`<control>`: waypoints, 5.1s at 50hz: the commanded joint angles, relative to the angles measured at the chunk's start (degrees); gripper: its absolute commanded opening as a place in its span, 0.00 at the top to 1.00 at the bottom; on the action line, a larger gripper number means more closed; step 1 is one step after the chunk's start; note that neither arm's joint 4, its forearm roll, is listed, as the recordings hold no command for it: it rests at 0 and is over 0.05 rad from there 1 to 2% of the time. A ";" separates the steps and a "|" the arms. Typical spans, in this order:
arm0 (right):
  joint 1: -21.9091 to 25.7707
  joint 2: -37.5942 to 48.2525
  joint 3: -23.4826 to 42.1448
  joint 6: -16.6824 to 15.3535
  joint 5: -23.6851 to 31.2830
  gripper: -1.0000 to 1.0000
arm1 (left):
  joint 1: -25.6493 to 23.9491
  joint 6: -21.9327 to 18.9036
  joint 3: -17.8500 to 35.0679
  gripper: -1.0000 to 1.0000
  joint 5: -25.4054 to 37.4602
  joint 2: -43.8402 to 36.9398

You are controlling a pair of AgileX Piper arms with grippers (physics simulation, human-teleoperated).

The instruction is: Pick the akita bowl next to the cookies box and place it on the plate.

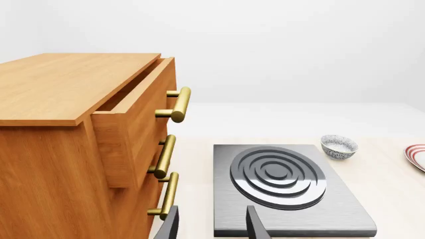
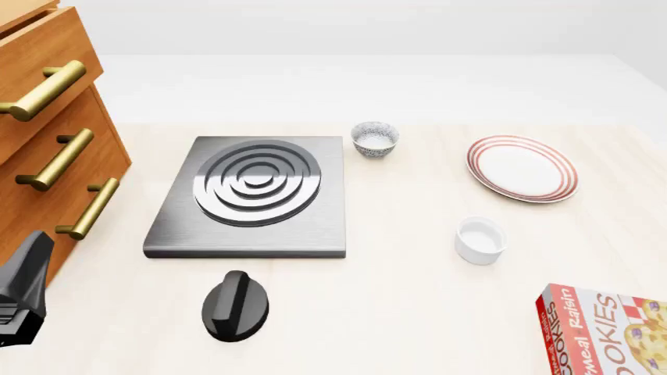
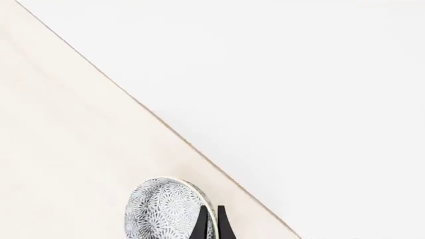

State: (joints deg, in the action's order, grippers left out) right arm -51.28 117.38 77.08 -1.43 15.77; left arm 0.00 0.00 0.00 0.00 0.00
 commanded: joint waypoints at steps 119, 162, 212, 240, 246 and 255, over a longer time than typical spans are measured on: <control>21.68 -18.90 5.15 19.20 20.61 1.00 | 0.00 0.00 0.00 0.00 0.00 0.00; 33.41 -9.40 8.56 25.77 15.50 1.00 | 0.00 0.00 0.00 0.00 0.00 0.00; 39.98 0.69 7.95 29.94 7.21 1.00 | 0.00 0.00 0.00 0.00 0.00 0.00; 40.05 4.78 9.58 29.37 6.21 1.00 | 0.00 0.00 0.00 0.00 0.00 0.00; 39.89 5.36 10.09 29.12 6.27 1.00 | 0.00 0.00 0.00 0.00 0.00 0.00; 38.79 6.38 11.01 28.35 6.41 1.00 | 0.00 0.00 0.00 0.00 0.00 0.00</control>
State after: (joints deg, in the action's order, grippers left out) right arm -11.71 122.89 86.91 27.36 22.15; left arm 0.00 0.00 0.00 0.00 0.00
